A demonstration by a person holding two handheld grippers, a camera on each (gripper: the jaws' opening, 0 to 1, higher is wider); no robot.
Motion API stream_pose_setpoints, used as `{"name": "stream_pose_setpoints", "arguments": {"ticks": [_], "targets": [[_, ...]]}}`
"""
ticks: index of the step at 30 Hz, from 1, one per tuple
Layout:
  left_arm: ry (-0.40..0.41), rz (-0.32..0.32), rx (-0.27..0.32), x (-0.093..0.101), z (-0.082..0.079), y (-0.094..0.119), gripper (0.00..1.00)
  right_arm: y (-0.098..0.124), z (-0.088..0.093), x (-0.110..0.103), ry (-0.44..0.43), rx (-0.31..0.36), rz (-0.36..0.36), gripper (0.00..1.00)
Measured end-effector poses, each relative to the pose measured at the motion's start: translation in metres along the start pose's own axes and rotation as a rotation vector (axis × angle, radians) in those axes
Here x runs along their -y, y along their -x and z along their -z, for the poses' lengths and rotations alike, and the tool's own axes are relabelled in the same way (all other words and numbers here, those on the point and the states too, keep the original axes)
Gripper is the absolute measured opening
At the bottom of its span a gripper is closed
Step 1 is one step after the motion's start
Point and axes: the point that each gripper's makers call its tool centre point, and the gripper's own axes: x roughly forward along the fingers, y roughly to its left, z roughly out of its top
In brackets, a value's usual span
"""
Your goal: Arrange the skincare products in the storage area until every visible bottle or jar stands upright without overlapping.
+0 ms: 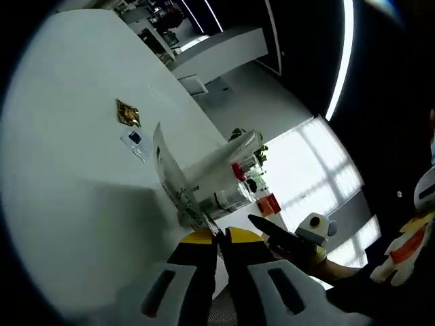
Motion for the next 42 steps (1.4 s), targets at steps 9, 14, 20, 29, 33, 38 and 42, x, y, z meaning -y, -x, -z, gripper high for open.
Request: {"name": "stream_pose_setpoints", "arguments": {"ticks": [9, 14, 20, 29, 33, 38, 42], "targets": [[-0.008, -0.041, -0.033, -0.017, 0.007, -0.005, 0.00, 0.003, 0.004, 0.010, -0.008, -0.016, 0.040, 1.00], [-0.049, -0.123, -0.080, -0.038, 0.018, -0.004, 0.00, 0.003, 0.006, 0.013, -0.011, -0.027, 0.056, 1.00], [-0.140, -0.189, -0.103, -0.056, 0.022, 0.002, 0.00, 0.002, 0.010, 0.014, -0.010, -0.043, 0.057, 1.00], [-0.354, -0.301, -0.120, -0.073, 0.017, 0.008, 0.02, 0.002, 0.010, 0.015, -0.027, -0.039, 0.065, 0.97], [-0.458, -0.340, -0.135, -0.073, 0.014, 0.008, 0.04, 0.002, 0.010, 0.017, -0.029, -0.038, 0.065, 0.97], [-0.558, -0.390, -0.186, -0.079, 0.013, 0.010, 0.09, 0.003, 0.010, 0.020, -0.033, -0.036, 0.066, 0.96], [-0.620, -0.410, -0.221, -0.082, 0.014, 0.010, 0.13, 0.004, 0.010, 0.021, -0.036, -0.034, 0.065, 0.96]]}}
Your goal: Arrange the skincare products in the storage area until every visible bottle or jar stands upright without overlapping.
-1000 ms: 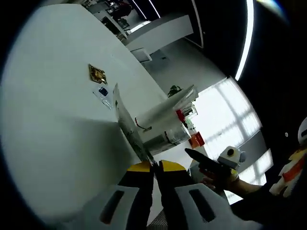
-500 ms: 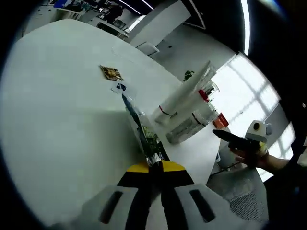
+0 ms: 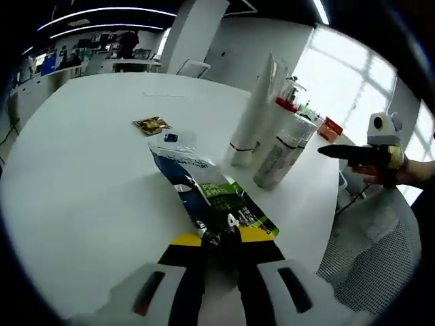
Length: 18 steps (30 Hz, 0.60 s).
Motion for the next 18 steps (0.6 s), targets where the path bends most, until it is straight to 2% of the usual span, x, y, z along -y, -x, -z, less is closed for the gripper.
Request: {"name": "stream_pose_setpoints", "arguments": {"ticks": [3, 13, 18], "targets": [[-0.041, -0.024, -0.021, 0.002, 0.002, -0.001, 0.17, 0.000, 0.000, 0.000, -0.001, 0.002, 0.001, 0.96], [-0.104, -0.068, -0.057, -0.013, 0.007, 0.003, 0.22, -0.001, 0.000, -0.004, -0.004, 0.001, -0.003, 0.96], [-0.210, -0.051, -0.040, -0.011, -0.010, 0.001, 0.31, -0.001, 0.000, -0.005, -0.002, 0.000, -0.004, 0.96]]}}
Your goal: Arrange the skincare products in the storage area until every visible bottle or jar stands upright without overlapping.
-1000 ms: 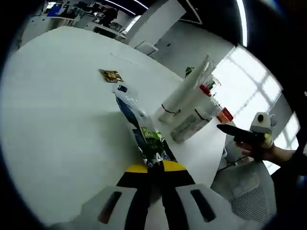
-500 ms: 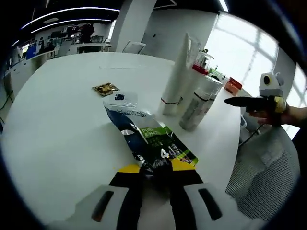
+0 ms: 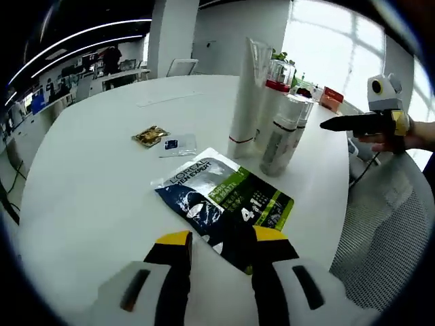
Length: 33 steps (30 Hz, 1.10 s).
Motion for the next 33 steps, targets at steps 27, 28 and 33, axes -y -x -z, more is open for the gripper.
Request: {"name": "stream_pose_setpoints", "arguments": {"ticks": [27, 28, 33], "targets": [[-0.338, 0.185, -0.316, 0.002, -0.003, -0.047, 0.75, 0.001, 0.000, 0.004, -0.003, 0.002, 0.011, 0.97], [-0.348, 0.178, -0.327, 0.001, -0.002, -0.048, 0.76, 0.000, 0.000, 0.004, -0.004, 0.003, 0.011, 0.97], [-0.382, 0.200, -0.339, 0.002, -0.005, -0.049, 0.78, 0.001, 0.000, 0.005, -0.006, 0.006, 0.014, 0.97]]}}
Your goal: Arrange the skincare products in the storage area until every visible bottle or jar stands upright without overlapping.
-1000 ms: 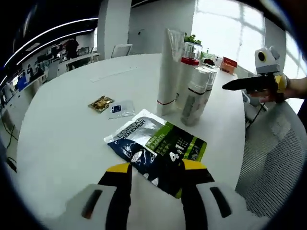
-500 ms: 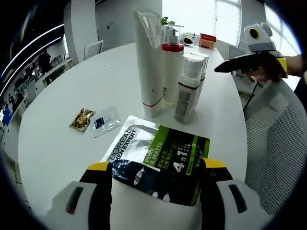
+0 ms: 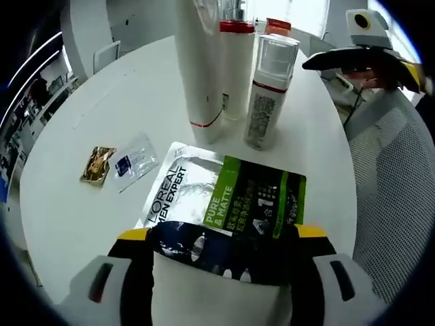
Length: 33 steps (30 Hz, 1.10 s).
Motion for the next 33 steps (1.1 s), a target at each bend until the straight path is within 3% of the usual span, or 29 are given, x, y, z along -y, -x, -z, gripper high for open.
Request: {"name": "stream_pose_setpoints", "arguments": {"ticks": [17, 24, 33], "targets": [[-0.005, 0.008, -0.011, -0.007, 0.001, -0.001, 0.78, 0.000, 0.001, 0.001, 0.010, -0.004, 0.005, 0.97], [0.024, -0.002, 0.030, -0.001, -0.012, 0.014, 0.79, 0.000, 0.000, -0.002, 0.023, -0.007, 0.002, 0.96], [0.065, -0.023, 0.035, 0.010, -0.005, 0.032, 0.81, -0.001, 0.001, -0.002, 0.051, -0.011, -0.002, 0.96]]}}
